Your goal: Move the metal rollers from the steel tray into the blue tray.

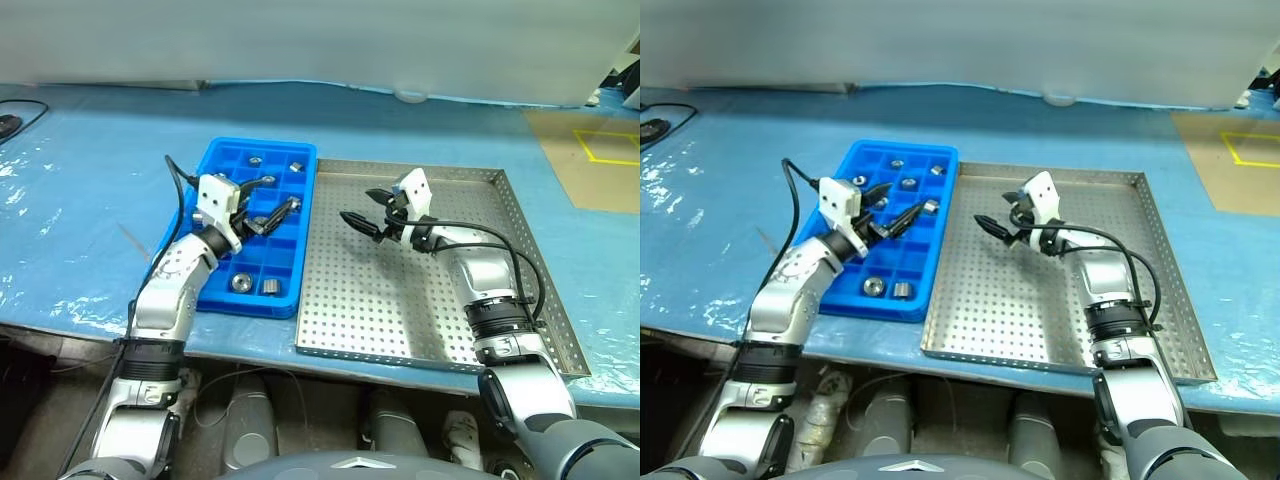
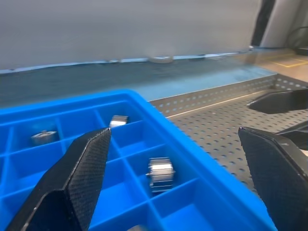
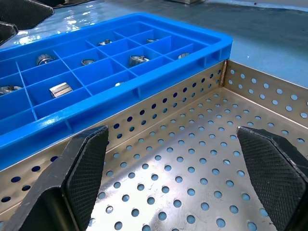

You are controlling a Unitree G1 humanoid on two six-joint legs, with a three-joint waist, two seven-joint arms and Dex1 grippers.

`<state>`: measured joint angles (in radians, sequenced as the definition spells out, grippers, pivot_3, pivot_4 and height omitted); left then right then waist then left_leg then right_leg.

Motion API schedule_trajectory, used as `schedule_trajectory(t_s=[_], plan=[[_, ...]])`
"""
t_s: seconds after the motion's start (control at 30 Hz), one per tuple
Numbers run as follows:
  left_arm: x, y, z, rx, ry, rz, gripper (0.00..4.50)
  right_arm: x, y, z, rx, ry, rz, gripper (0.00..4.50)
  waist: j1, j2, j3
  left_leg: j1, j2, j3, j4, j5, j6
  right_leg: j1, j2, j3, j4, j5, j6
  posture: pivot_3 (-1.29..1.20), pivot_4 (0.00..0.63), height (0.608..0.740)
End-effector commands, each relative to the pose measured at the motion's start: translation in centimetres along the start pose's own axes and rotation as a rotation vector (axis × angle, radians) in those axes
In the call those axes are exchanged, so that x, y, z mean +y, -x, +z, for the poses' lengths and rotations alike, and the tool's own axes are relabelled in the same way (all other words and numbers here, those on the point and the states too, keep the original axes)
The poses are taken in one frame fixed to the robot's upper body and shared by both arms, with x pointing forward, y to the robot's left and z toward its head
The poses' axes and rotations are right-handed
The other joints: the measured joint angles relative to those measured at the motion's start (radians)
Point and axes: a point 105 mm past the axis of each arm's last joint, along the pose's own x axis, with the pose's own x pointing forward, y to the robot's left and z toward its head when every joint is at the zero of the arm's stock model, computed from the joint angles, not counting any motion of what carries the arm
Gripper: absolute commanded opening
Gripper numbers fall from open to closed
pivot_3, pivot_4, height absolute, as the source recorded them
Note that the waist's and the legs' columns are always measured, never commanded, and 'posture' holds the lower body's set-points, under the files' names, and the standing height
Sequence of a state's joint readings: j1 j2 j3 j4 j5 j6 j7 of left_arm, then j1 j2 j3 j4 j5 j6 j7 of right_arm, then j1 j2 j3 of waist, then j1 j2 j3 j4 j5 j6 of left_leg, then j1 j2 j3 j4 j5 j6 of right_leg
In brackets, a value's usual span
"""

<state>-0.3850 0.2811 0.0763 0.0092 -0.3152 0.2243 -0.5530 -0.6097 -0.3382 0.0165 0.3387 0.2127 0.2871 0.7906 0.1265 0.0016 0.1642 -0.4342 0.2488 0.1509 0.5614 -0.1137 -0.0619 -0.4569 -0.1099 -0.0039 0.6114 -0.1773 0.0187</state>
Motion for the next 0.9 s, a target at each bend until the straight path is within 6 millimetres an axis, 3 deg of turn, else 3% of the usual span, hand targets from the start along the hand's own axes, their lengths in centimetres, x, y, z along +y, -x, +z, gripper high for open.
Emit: schedule_trajectory(t_s=[0.03,0.43,0.9], plan=[[1.3,1.0,1.8,-0.054,-0.058,0.059,4.46,-0.9,0.4,1.4,-0.042,0.031,-0.023,4.50,0.000,0.000,0.000,0.000,0.000,0.000,0.000,0.000,0.000,0.000,0.000,0.000,0.000,0.000,0.000,0.17,0.150,0.740],[1.9,1.7,1.5,-0.044,-0.059,0.085,4.46,-3.8,1.9,0.5,-0.059,-0.006,-0.187,4.50,0.000,0.000,0.000,-0.001,0.000,0.000,0.000,0.000,0.000,0.000,0.000,0.000,-0.001,0.000,0.000,0.17,0.150,0.740],[2.3,1.8,1.4,-0.043,-0.058,0.096,4.46,-3.3,2.2,-0.1,-0.034,-0.024,-0.156,4.50,0.000,0.000,0.000,-0.001,0.000,0.000,0.000,0.000,0.001,0.000,0.000,0.000,-0.002,0.000,0.000,0.16,0.150,0.740]])
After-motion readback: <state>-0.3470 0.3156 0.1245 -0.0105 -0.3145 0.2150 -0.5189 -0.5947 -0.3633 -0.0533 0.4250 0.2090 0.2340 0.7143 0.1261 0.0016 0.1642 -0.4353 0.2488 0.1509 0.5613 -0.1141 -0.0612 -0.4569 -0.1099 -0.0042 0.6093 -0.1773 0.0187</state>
